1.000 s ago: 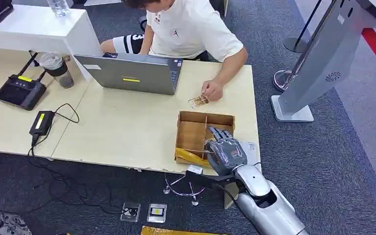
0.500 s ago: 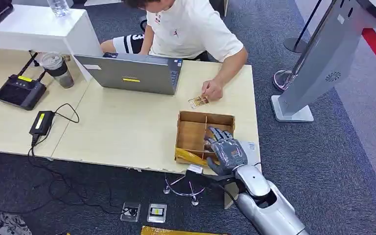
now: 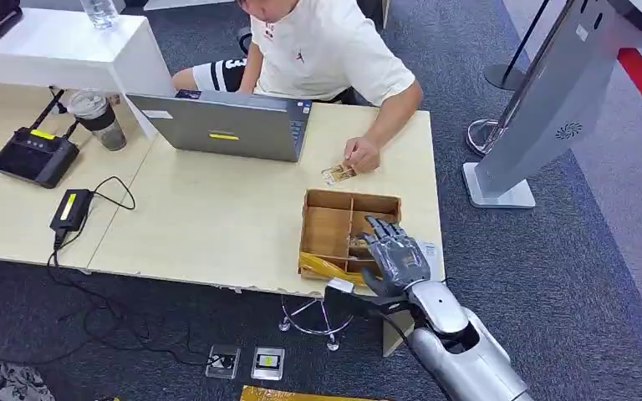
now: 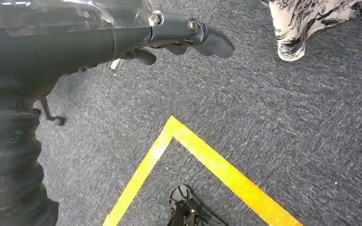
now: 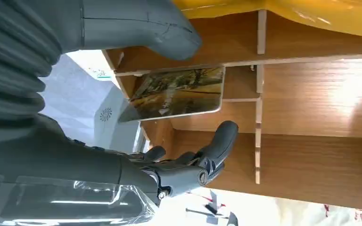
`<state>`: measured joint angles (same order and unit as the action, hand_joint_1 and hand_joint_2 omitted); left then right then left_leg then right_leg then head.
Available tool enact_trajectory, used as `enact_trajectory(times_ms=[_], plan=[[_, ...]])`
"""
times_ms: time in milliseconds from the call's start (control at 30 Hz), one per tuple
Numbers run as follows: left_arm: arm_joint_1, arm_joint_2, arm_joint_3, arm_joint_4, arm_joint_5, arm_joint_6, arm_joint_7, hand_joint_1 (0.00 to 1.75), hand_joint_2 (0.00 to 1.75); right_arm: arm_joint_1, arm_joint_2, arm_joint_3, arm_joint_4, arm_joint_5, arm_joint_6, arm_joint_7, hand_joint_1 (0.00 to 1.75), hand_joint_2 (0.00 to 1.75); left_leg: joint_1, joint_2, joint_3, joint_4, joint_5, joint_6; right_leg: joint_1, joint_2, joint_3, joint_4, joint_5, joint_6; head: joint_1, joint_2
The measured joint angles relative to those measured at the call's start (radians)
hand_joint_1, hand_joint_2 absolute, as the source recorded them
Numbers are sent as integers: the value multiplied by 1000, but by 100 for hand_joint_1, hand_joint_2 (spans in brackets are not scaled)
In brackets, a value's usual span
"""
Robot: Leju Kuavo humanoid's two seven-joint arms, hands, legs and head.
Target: Pass the card to the sensor for recognition and then transmit it.
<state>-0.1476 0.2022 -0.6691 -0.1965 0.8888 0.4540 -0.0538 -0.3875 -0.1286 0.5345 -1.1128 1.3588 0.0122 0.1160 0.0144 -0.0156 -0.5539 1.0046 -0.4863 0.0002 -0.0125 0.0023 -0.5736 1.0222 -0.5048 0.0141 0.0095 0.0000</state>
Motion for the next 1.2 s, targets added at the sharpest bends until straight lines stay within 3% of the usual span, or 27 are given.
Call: enact_trajectory(times_ms=[100, 167, 200, 233, 333, 1000, 1200], plan=[[0, 0, 0, 0, 0, -1, 0, 0, 175, 3, -3, -9, 0, -5, 0, 4, 66, 175, 0, 0, 0, 0, 0, 0, 0, 0, 0, 0, 0, 0, 0, 0], [0, 0, 0, 0, 0, -1, 0, 0, 175, 3, -5, -13, 0, -6, -2, 5, 80, 175, 0, 0, 0, 0, 0, 0, 0, 0, 0, 0, 0, 0, 0, 0], [0, 0, 0, 0, 0, -2, 0, 0, 175, 3, -6, -14, 0, -7, -2, 6, 150, 175, 0, 0, 0, 0, 0, 0, 0, 0, 0, 0, 0, 0, 0, 0], [0, 0, 0, 0, 0, -2, 0, 0, 175, 3, -6, -14, 0, -7, -2, 6, 154, 175, 0, 0, 0, 0, 0, 0, 0, 0, 0, 0, 0, 0, 0, 0], [0, 0, 0, 0, 0, -2, 0, 0, 175, 3, -9, -18, 0, -7, -5, 6, 159, 175, 0, 0, 0, 0, 0, 0, 0, 0, 0, 0, 0, 0, 0, 0], [0, 0, 0, 0, 1, 0, 0, 0, 175, 3, -12, -39, 0, -8, -27, -5, 150, 175, 0, 0, 0, 0, 0, 0, 0, 0, 0, 0, 0, 0, 0, 0], [0, 0, 0, 0, 1, -1, 0, 0, 175, 3, -13, -41, 0, -9, -56, -5, 164, 175, 0, 0, 0, 0, 0, 0, 0, 0, 0, 0, 0, 0, 0, 0]])
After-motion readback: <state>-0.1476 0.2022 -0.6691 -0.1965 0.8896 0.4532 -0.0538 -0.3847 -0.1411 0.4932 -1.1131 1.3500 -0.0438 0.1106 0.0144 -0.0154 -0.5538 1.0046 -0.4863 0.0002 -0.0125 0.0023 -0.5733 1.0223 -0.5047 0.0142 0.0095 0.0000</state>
